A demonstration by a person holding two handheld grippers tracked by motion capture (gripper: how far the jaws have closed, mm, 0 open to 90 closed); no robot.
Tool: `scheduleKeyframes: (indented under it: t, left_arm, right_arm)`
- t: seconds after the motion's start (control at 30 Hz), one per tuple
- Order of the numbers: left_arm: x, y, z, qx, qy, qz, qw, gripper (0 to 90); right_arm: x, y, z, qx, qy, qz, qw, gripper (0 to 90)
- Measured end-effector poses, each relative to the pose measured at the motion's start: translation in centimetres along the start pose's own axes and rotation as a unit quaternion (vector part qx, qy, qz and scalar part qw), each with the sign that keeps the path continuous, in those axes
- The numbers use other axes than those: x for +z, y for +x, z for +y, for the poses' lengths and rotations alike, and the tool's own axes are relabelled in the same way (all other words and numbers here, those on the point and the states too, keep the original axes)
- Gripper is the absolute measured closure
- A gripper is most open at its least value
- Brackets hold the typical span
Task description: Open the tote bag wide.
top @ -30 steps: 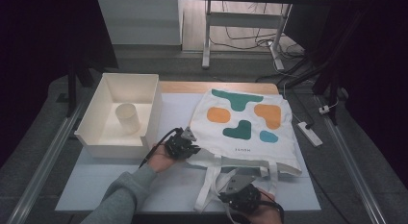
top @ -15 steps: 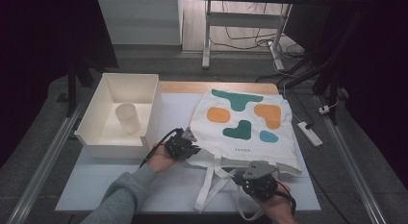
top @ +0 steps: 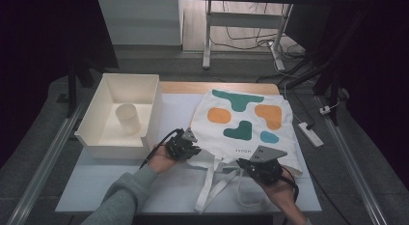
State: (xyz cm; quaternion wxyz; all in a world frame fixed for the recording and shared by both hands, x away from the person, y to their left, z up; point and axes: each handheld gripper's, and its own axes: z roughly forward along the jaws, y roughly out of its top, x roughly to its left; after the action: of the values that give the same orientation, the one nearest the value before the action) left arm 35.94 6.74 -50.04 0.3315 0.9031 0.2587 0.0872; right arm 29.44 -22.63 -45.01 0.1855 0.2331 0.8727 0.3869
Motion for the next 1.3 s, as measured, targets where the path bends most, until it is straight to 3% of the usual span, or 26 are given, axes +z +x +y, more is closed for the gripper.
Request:
scheduleKeyframes:
  t: [0.27, 0.6, 1.0, 1.3]
  left_arm:
    - [-0.1, 0.0, 0.0, -0.001, -0.003, -0.001, 1.0, 85.7]
    - [-0.2, 0.1, 0.0, -0.002, -0.008, -0.002, 1.0, 85.7]
    - [-0.4, 0.2, 0.0, 0.0, -0.009, -0.003, 1.0, 85.7]
    - [-0.5, 0.0, 0.1, 0.0, -0.015, 0.0, 0.9999, 85.7]
  right_arm:
    - [0.1, -1.9, 1.8, 0.003, -0.022, -0.021, 0.9995, 87.7]
    - [1.0, -5.6, 3.0, 0.024, -0.032, -0.05, 0.9979, 87.7]
    - [3.2, -8.9, 4.1, 0.054, -0.039, -0.061, 0.9959, 87.7]
    - [3.6, -11.4, 5.7, 0.069, -0.062, -0.076, 0.9928, 87.8]
